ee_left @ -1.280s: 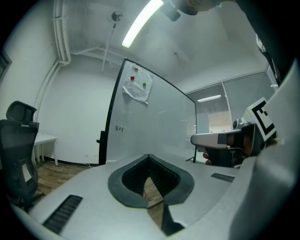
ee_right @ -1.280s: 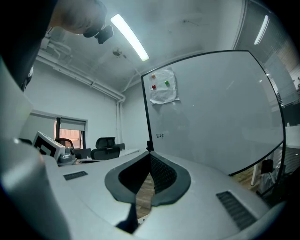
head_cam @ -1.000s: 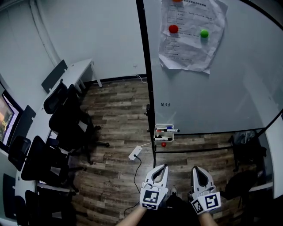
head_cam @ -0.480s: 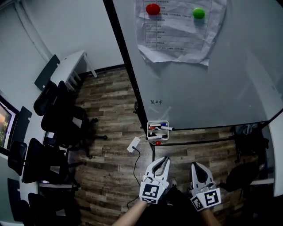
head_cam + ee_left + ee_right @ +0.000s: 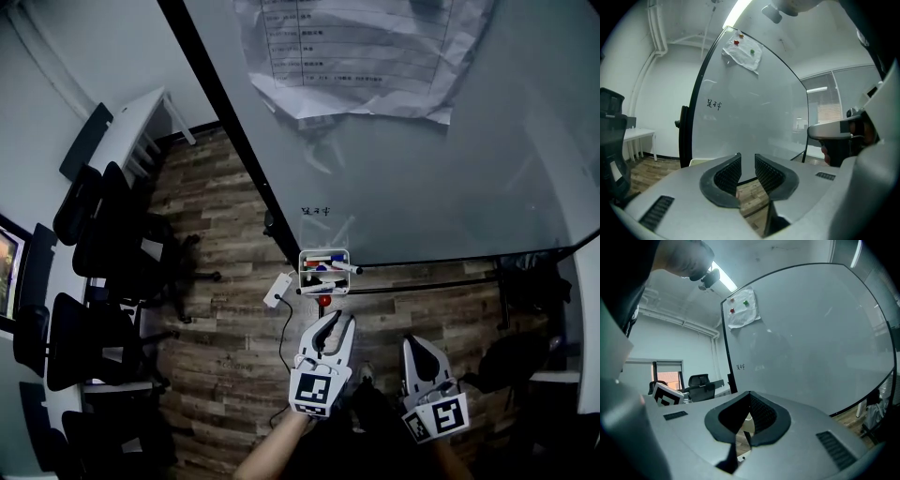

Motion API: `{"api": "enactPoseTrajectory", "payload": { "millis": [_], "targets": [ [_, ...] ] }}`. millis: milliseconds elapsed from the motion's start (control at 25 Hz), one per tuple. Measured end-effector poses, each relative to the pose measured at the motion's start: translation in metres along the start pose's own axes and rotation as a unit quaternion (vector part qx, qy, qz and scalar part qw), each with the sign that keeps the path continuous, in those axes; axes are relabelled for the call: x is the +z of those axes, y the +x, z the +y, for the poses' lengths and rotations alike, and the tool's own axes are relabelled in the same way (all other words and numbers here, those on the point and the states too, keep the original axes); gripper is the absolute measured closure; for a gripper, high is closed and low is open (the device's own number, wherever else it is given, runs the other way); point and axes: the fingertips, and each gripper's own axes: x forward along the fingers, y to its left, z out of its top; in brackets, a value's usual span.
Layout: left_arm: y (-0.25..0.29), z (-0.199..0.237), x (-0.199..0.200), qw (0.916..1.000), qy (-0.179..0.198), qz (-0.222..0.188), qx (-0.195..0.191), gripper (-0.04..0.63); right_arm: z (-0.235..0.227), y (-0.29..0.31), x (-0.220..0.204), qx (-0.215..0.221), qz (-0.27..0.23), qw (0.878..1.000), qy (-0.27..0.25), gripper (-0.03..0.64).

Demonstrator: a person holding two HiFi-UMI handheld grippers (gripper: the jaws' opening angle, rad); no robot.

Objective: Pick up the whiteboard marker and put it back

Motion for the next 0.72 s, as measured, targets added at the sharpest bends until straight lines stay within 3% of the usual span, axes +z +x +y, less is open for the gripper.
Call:
{"api": "enactPoseTrajectory", "payload": {
  "millis": [720],
  "targets": [
    [0.044,0.020,-0.026,0.9996,0.008,0.024,0.016,0.482,-0.018,0.024,-0.019,0.003,0.026,1.000,0.015,0.604]
  ]
}}
